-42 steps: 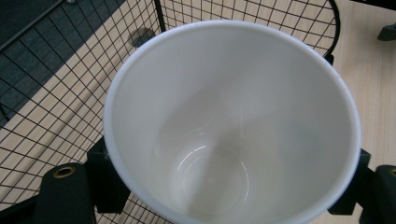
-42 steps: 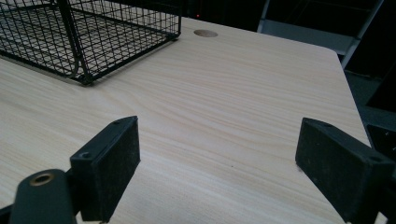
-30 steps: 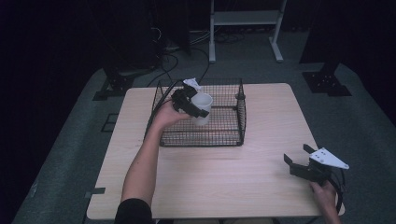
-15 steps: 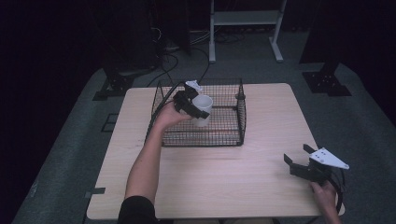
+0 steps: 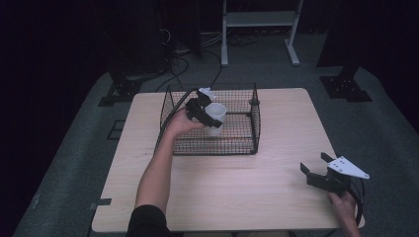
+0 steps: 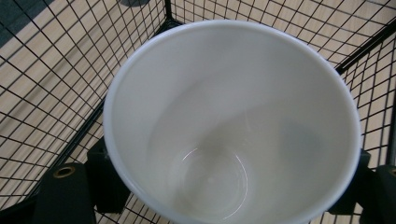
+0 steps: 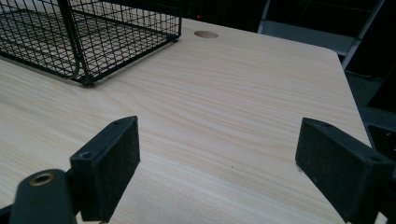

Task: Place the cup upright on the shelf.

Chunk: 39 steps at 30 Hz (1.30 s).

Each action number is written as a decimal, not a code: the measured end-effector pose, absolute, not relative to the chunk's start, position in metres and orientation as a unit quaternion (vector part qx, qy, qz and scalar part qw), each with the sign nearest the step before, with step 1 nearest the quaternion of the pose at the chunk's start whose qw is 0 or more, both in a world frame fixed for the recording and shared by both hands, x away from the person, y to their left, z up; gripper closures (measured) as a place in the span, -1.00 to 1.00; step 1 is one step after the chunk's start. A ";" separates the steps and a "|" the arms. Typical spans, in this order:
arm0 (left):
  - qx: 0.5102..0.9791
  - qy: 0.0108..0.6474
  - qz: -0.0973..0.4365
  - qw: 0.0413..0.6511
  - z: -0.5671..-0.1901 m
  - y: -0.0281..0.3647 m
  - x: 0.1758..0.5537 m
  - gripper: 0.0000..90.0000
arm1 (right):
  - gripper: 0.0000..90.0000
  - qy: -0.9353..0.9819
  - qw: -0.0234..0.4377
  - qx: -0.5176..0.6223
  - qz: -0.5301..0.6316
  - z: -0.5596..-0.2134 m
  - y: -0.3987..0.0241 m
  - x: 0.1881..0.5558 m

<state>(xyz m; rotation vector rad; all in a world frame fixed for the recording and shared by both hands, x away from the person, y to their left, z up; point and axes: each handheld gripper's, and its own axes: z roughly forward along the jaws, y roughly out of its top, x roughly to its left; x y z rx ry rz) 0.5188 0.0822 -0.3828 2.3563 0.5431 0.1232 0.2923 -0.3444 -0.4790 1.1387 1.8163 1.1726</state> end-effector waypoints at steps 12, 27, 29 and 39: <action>0.915 0.216 0.035 0.339 -0.395 0.080 0.525 -0.53 | -0.71 0.698 0.342 0.439 0.452 -0.479 -0.345 0.292; 0.919 0.222 0.023 0.324 -0.405 0.079 0.529 -0.53 | -0.71 0.698 0.341 0.439 0.452 -0.479 -0.345 0.292; 0.922 0.219 0.030 0.319 -0.407 0.078 0.529 -0.53 | -0.71 0.698 0.341 0.439 0.452 -0.479 -0.345 0.292; 0.915 0.230 0.024 0.332 -0.411 0.084 0.529 -0.53 | -0.71 0.698 0.342 0.439 0.452 -0.479 -0.345 0.292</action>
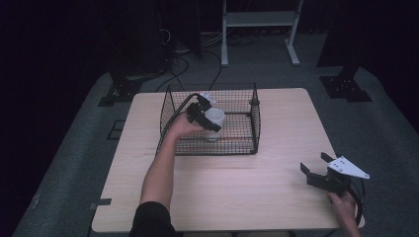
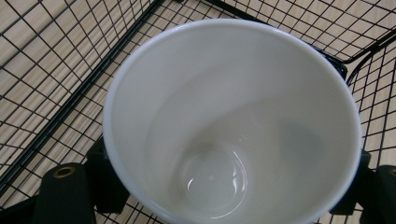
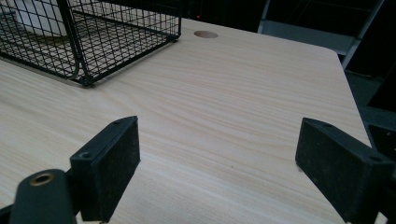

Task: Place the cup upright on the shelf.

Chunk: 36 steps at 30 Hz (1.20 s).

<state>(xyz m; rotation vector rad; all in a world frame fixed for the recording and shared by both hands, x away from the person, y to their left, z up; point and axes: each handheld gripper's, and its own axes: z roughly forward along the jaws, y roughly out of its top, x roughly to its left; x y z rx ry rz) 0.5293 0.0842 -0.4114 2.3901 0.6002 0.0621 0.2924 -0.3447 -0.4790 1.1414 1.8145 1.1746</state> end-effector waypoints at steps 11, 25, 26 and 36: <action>0.915 0.233 0.022 0.327 -0.411 0.089 0.527 -0.54 | -0.71 0.697 0.342 0.440 0.451 -0.479 -0.345 0.293; 0.920 0.232 0.020 0.316 -0.409 0.092 0.524 -0.54 | -0.71 0.696 0.342 0.442 0.452 -0.479 -0.345 0.293; 0.919 0.232 0.015 0.318 -0.409 0.093 0.524 -0.55 | -0.71 0.696 0.341 0.442 0.452 -0.479 -0.345 0.293; 0.909 0.243 0.032 0.337 -0.394 0.103 0.518 -0.83 | -0.71 0.695 0.340 0.443 0.453 -0.479 -0.346 0.293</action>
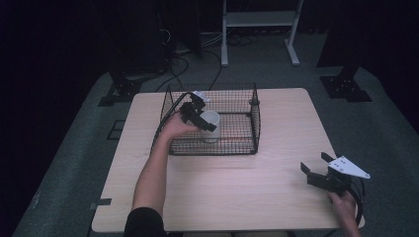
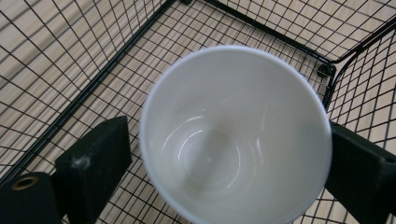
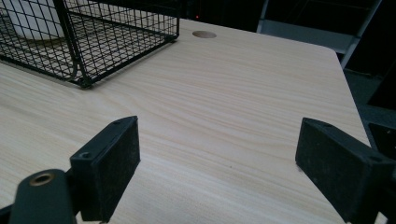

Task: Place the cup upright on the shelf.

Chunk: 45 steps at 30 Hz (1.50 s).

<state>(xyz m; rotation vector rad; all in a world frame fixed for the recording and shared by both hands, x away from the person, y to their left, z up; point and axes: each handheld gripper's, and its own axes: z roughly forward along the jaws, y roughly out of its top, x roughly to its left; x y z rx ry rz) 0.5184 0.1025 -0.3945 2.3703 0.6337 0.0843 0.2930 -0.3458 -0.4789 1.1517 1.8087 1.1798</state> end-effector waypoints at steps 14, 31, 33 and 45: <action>0.903 0.229 0.050 0.360 -0.381 0.106 0.504 -0.87 | -0.71 0.695 0.341 0.442 0.453 -0.479 -0.346 0.293; 0.896 0.211 0.080 0.382 -0.358 0.116 0.481 -0.87 | -0.71 0.695 0.342 0.442 0.452 -0.479 -0.345 0.293; 0.896 0.209 0.085 0.383 -0.355 0.117 0.478 -0.87 | -0.71 0.695 0.342 0.442 0.452 -0.479 -0.345 0.293; 0.888 0.210 0.110 0.394 -0.348 0.128 0.454 -0.87 | -0.71 0.695 0.340 0.445 0.452 -0.479 -0.345 0.293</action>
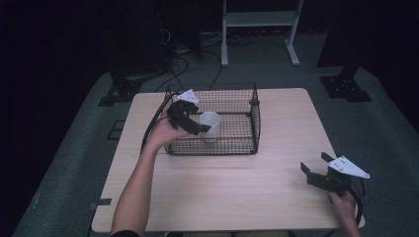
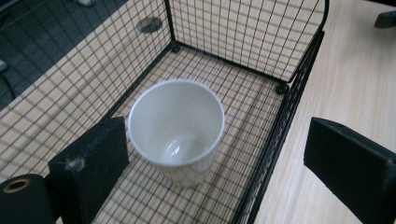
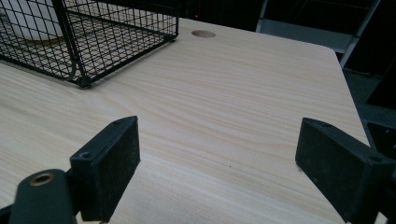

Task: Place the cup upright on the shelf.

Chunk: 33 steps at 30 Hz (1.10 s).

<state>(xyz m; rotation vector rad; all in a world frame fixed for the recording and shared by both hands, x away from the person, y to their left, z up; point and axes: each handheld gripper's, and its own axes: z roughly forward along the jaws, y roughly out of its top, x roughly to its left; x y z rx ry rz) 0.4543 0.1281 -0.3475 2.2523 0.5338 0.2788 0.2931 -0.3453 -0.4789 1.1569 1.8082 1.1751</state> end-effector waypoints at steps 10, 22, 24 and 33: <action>0.883 0.209 0.124 0.401 -0.347 0.136 0.436 -0.87 | -0.71 0.695 0.341 0.445 0.451 -0.479 -0.346 0.294; 0.880 0.208 0.133 0.407 -0.347 0.144 0.414 -0.87 | -0.71 0.694 0.340 0.447 0.450 -0.479 -0.345 0.294; 0.877 0.209 0.139 0.410 -0.347 0.144 0.410 -0.87 | -0.71 0.695 0.340 0.447 0.449 -0.479 -0.345 0.294; 0.877 0.206 0.134 0.412 -0.351 0.147 0.399 -0.87 | -0.71 0.695 0.340 0.447 0.449 -0.479 -0.345 0.293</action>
